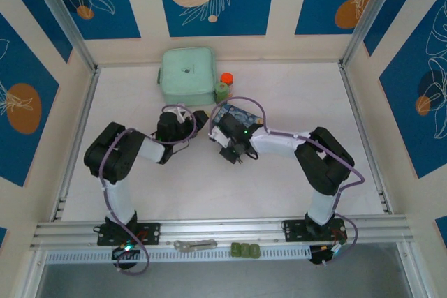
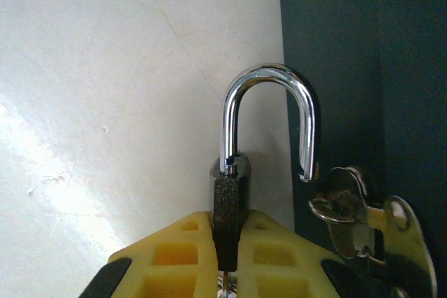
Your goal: Unlock a padlock with a key
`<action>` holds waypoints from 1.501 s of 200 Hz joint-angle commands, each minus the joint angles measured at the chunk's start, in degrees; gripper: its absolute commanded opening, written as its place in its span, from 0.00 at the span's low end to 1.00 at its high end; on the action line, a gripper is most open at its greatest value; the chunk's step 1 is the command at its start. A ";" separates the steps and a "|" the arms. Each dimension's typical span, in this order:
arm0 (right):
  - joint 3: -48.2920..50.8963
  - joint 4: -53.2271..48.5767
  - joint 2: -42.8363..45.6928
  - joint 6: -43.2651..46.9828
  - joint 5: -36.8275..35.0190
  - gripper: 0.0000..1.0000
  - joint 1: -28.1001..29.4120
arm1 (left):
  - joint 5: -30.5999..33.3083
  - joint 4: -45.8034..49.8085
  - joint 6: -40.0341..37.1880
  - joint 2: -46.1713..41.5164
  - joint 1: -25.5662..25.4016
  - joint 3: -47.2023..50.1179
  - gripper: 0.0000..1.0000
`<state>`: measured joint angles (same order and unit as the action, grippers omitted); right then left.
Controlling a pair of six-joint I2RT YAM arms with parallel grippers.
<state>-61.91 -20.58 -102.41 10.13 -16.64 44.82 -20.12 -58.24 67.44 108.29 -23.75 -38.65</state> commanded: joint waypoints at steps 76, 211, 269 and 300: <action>-4.93 -3.35 -1.16 -1.45 11.54 0.00 -3.51 | -4.30 -7.72 2.33 4.23 -2.27 -1.37 0.54; -8.63 -5.49 -3.49 -7.50 15.89 0.00 -4.35 | -4.28 -12.61 5.80 3.31 -4.64 1.77 0.47; -4.52 -4.37 2.86 -9.84 21.20 0.00 -3.60 | -3.17 -11.85 4.64 0.87 -1.49 4.41 0.54; -2.09 -4.29 6.94 -13.60 22.81 0.00 -3.33 | -2.93 -6.89 1.70 -3.60 0.65 5.97 0.59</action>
<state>-65.73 -25.04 -99.83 0.34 2.20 41.04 -23.68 -67.07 72.42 109.16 -24.91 -33.89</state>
